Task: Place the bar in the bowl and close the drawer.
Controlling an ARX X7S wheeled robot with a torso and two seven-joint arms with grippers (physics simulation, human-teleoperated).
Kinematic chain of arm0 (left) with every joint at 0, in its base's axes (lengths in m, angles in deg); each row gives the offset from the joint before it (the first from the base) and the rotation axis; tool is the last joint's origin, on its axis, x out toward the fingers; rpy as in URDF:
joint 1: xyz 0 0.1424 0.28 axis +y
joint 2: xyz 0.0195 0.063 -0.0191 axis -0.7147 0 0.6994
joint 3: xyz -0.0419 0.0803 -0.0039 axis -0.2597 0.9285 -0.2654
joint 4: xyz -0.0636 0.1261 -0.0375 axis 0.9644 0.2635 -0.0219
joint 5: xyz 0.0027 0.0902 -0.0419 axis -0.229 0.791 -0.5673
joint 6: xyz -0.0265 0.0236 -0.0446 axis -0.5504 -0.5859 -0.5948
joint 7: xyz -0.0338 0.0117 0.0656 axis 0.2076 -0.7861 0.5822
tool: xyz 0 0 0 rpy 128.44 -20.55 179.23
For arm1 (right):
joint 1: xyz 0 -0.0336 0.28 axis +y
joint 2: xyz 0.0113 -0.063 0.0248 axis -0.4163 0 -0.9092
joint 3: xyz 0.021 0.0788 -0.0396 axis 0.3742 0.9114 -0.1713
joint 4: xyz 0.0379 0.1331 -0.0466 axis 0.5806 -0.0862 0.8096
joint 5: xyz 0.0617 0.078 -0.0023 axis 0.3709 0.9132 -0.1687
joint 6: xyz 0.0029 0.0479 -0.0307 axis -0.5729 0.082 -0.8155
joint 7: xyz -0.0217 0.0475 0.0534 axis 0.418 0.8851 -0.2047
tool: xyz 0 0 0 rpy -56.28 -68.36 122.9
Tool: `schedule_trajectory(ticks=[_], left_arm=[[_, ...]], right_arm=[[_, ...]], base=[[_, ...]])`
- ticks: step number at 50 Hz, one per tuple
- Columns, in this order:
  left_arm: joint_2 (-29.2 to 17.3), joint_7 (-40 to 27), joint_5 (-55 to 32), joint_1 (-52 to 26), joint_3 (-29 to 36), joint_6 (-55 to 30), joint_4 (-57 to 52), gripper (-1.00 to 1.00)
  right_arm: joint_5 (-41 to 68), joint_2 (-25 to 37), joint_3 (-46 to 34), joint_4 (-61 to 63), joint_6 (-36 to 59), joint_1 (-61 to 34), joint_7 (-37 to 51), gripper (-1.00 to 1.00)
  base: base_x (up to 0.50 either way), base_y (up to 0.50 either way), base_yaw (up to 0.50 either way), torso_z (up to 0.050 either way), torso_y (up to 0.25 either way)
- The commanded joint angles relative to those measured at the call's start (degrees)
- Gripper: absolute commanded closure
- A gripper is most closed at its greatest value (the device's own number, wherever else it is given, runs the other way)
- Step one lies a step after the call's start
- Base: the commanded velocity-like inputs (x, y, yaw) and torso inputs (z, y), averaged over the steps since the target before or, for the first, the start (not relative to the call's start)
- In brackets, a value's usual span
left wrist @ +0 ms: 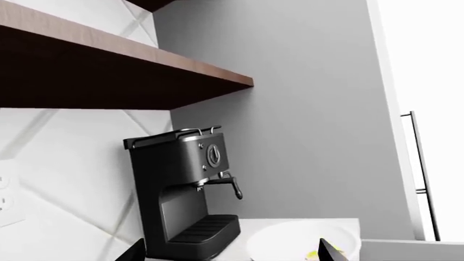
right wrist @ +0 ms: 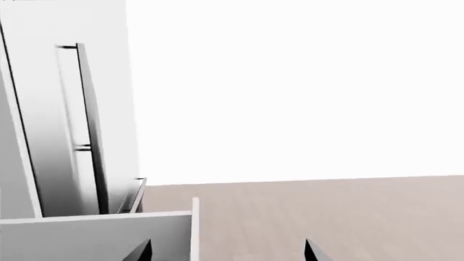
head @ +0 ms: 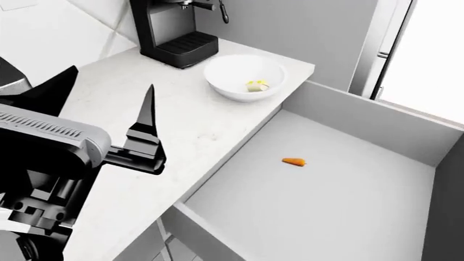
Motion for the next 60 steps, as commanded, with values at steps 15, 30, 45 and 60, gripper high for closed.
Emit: schedule_trajectory(ticks=[15,30,45,60], left_arm=[[0.8,0.83,1.72,1.03,1.88,1.65,0.84,-1.0],[1.37,1.59,3.27,1.77,3.04,2.87,1.5,-1.0],[1.48,1.68,3.54,1.91,3.73,3.32,1.71,-1.0],[1.47,1.07,3.16,1.45,4.17,3.26,1.33,-1.0]], right_arm=[[-10.23,0.33,10.52,-10.96,-1.33,9.24,-0.66,-1.0],[-15.4,-3.75,12.1,-18.08,-7.19,14.5,-4.94,-1.0],[-21.22,-9.09,8.71,-27.09,-16.45,16.84,-9.15,-1.0],[-26.55,-13.35,2.67,-40.31,-25.32,14.79,-13.24,-1.0]], base=[[0.0,0.0,0.0,0.0,0.0],[0.0,0.0,0.0,0.0,0.0],[0.0,0.0,0.0,0.0,0.0],[0.0,0.0,0.0,0.0,0.0]])
